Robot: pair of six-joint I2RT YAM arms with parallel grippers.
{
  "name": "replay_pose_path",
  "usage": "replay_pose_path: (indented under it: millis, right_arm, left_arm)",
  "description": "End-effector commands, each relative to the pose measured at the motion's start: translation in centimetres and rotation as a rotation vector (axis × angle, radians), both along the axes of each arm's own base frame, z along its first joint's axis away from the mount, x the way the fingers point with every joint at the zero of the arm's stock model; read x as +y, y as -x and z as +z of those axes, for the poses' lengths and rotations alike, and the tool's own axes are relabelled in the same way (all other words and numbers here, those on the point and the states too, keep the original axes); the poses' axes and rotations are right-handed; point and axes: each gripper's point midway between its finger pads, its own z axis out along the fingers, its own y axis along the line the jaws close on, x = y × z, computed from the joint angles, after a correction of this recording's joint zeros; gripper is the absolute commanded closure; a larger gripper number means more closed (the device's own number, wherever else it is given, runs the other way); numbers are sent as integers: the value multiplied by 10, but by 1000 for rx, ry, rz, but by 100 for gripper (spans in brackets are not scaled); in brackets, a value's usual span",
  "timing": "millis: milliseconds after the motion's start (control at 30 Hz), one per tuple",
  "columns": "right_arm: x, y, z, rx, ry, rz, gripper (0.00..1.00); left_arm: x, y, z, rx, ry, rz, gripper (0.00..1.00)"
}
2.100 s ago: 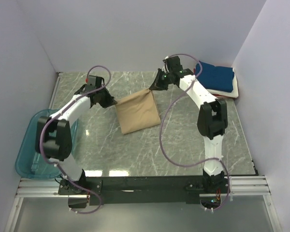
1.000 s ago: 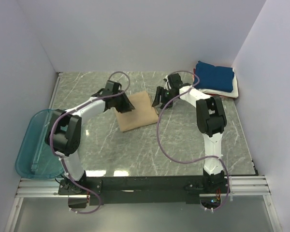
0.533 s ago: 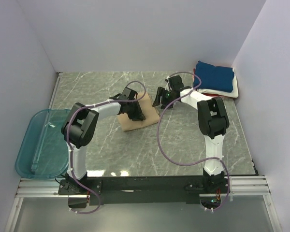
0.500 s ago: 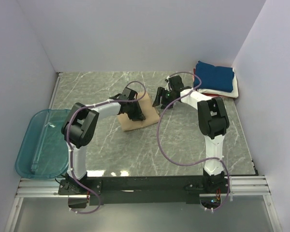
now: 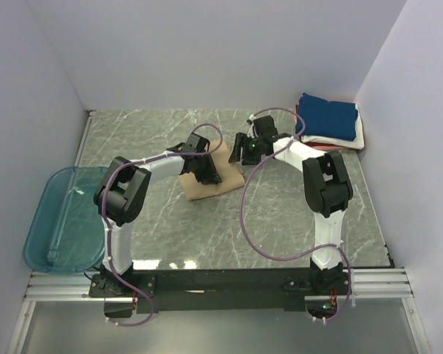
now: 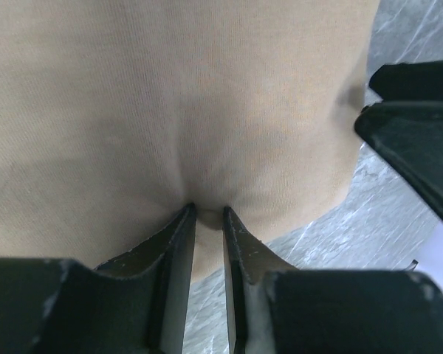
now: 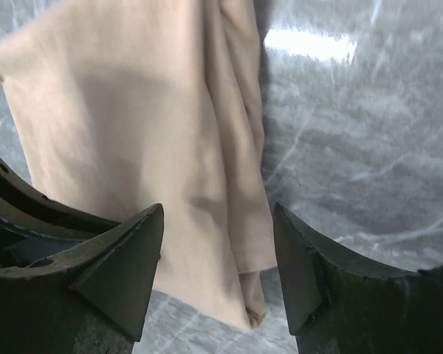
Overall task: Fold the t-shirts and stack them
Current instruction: Fold the tshirt
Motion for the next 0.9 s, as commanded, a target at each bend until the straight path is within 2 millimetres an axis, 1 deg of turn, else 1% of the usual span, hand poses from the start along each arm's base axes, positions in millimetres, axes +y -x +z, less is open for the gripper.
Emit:
replay_pose_path:
  millis: [0, 200, 233, 267, 333, 367, 500, 600, 633, 700, 733, 767, 800, 833, 867]
  right_arm:
    - [6, -12, 27, -82, 42, 16, 32]
    - [0, -15, 2, -28, 109, 11, 32]
    - [2, -18, 4, -34, 111, 17, 32]
    - [2, -16, -4, -15, 123, 31, 32]
    - [8, -18, -11, -2, 133, 47, 32]
    - [12, -14, -14, 8, 149, 58, 32]
    - [19, -10, -22, 14, 166, 73, 33]
    - [25, -5, -27, 32, 153, 86, 37]
    - [26, -4, -29, 37, 151, 88, 41]
    - [27, -3, -31, 41, 156, 86, 46]
    - [29, 0, -32, 44, 163, 93, 53]
    - [26, 0, -33, 47, 175, 84, 58]
    - [26, 1, -34, 49, 183, 81, 70]
    - [24, 1, -36, 52, 196, 73, 79]
    - [21, 2, -37, 58, 208, 62, 91]
  left_arm:
    - [-1, -3, 4, -16, -15, -4, 73]
    - [0, -2, 7, -19, -22, -11, 73]
    - [0, -2, 6, -19, -25, -11, 73]
    - [1, -3, 7, -20, -26, -11, 73]
    - [2, -2, 6, -18, -27, -11, 73]
    - [2, -2, 6, -20, -30, -12, 73]
    - [2, -2, 6, -19, -33, -11, 74]
    - [2, -2, 6, -17, -27, -11, 74]
    - [2, -1, 6, -18, -28, -12, 74]
    - [2, -2, 9, -24, -26, -11, 75]
    - [2, -1, 9, -25, -27, -10, 75]
    - [2, -2, 14, -33, -24, -9, 75]
    - [3, -4, 18, -42, -25, -2, 75]
    - [6, -4, 21, -44, -32, 1, 75]
    - [6, -6, 33, -66, -24, 4, 75]
